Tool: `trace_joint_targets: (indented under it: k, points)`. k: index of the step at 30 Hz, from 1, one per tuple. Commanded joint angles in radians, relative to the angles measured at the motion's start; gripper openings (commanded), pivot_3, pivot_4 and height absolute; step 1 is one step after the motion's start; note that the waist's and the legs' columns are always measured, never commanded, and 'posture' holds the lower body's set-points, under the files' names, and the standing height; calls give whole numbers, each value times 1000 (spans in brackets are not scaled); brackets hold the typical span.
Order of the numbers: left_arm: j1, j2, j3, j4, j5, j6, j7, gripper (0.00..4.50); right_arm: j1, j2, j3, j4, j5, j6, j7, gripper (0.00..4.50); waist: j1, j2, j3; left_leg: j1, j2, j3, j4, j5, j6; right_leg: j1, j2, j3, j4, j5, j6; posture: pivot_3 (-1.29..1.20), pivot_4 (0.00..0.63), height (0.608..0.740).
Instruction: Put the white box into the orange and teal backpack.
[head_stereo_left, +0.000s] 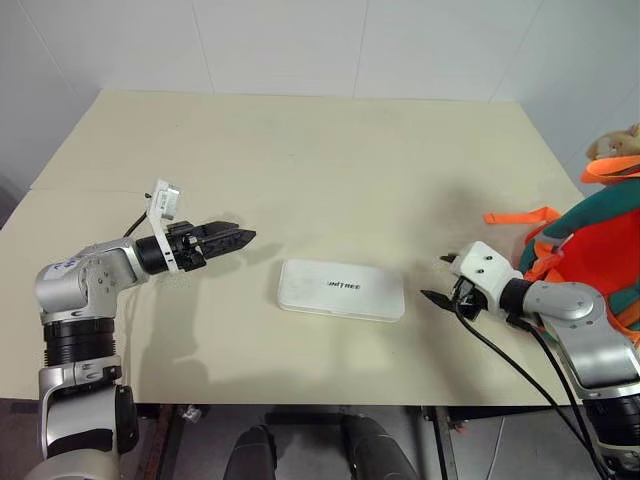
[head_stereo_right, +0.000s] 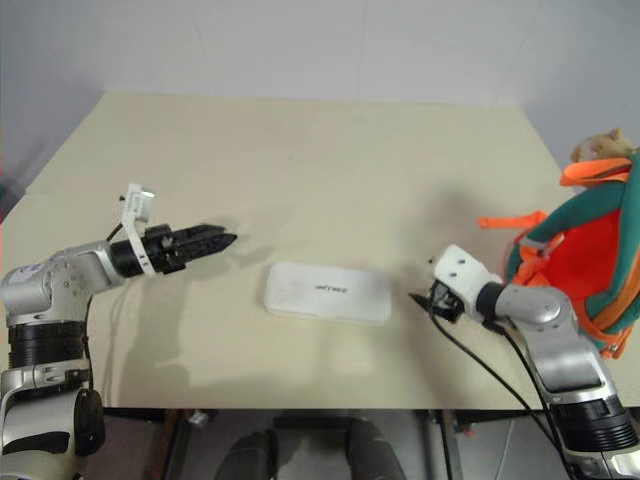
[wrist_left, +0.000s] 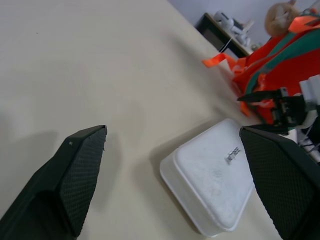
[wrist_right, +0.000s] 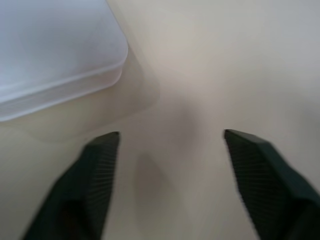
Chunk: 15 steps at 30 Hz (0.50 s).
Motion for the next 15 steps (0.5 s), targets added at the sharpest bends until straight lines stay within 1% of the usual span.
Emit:
trace_joint_targets:
  k: [1, 5, 7, 11, 15]
  points:
    - [-4, 17, 7, 35, -47, 34, -5, 4500, 1, 3, 1, -22, -16, -13, -28, 4476, 0, 0, 0, 0, 0, 0, 0, 0, 0, 0, 0, 0, 0, 0, 0, 0, 150, 740]
    - [-21, 18, -5, 107, -79, 80, -31, 4500, 13, 12, 26, -21, -36, -18, -44, 4476, -1, 0, 0, 0, 0, 0, 0, 0, 0, 0, 0, 0, 0, 0, 0, 0, 150, 740]
    - [-37, 26, -19, 149, -100, 135, -55, 4500, 15, 16, 38, -16, -43, -26, -48, 4476, -1, 0, 0, 0, 0, 0, 0, 0, 0, 0, 0, 0, 0, 0, 0, 0, 150, 740]
    - [-50, 54, -118, 204, -109, 207, -150, 4500, -11, 30, 62, 5, -70, -45, -68, 4476, -3, 0, 0, 0, 0, 0, 0, 0, 0, 0, 0, 0, 0, 0, 0, 0, 150, 740]
    - [-117, 52, -185, 318, -111, 259, -230, 4500, -38, 51, 81, 3, -76, -34, -74, 4476, -2, 0, 0, 0, 0, 0, 0, 0, 0, 0, 0, 0, 0, 0, -1, 0, 150, 740]
